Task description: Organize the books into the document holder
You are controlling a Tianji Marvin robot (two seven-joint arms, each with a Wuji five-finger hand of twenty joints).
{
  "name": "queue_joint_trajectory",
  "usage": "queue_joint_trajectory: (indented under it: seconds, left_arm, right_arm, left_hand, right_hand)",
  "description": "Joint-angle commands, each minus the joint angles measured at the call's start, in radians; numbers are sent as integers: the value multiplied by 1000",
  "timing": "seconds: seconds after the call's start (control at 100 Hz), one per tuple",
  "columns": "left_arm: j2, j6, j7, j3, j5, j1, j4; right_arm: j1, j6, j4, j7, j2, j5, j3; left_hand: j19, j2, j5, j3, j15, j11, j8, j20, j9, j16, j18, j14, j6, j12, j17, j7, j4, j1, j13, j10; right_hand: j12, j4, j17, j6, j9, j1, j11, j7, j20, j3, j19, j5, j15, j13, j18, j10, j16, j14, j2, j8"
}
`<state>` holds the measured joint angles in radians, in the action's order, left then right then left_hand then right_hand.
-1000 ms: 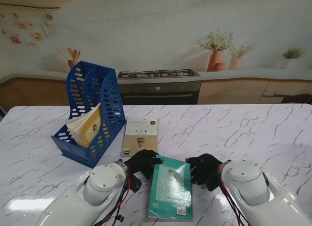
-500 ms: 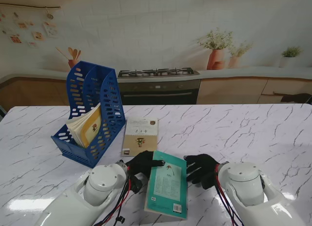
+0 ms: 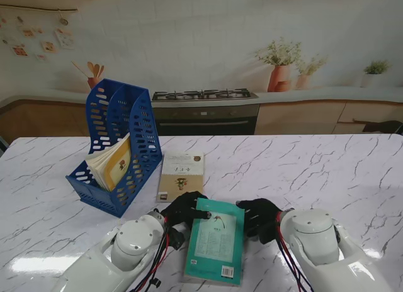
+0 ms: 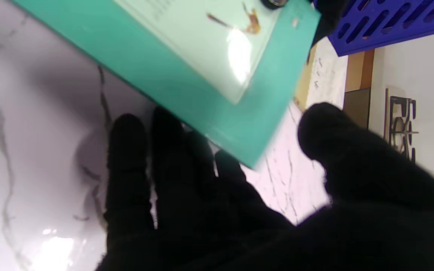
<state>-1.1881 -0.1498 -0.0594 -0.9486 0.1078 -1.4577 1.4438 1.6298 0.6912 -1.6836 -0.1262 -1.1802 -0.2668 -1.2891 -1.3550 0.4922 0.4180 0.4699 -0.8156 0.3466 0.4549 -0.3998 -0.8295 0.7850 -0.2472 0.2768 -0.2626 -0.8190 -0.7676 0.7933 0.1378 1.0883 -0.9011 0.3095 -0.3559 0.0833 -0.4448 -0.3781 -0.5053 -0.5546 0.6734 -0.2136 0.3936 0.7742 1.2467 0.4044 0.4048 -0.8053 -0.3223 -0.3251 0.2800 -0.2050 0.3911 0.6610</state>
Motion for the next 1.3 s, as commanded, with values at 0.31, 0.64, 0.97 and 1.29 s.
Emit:
queue_joint_trajectory:
  seconds: [0.31,0.64,0.97,1.29]
  left_arm:
    - [-25,64,15,0,58,-22,16]
    - [-39,51,69,-1,44,-22,18]
    - [-43,90,91,5,43,-21,19]
    - [-4,148,46,-42,-43,-50,114]
  right_arm:
    - [2,-25,30,-86,12,-7,20]
    - [-27,-89,48,-284,71,20,35]
    - [-27,-190,44,-256,68,62,41]
    - [-6,-363,-57,-264,92,191,4]
  left_hand:
    - [-41,-37,71,105,6,22,89,-1,-136,31,50,-49,155,-80,-29,219,-49,175,-51,-186]
    - [-34,-27,80,111,4,14,81,20,-148,16,66,-49,153,-79,-73,223,-56,167,-70,-175]
    - [-40,-20,84,111,10,-4,63,42,-158,-3,73,-56,145,-51,-82,216,-58,150,-84,-167]
    - [21,-70,52,85,171,107,-21,-184,131,-134,-79,92,76,336,273,-58,-75,-63,199,-111]
  right_hand:
    - [-79,1,-73,217,-220,-108,61,-151,117,34,167,186,213,-160,-153,129,109,98,36,96]
    - [-153,103,-159,340,-376,-325,14,-490,151,109,249,203,325,-248,-102,179,163,126,112,-53]
    - [-418,119,-310,500,-452,-418,218,-654,258,334,440,484,728,-349,-18,212,321,162,76,348]
    - [-632,114,-431,546,-463,-412,352,-835,370,413,584,527,1037,-393,60,224,446,260,18,578]
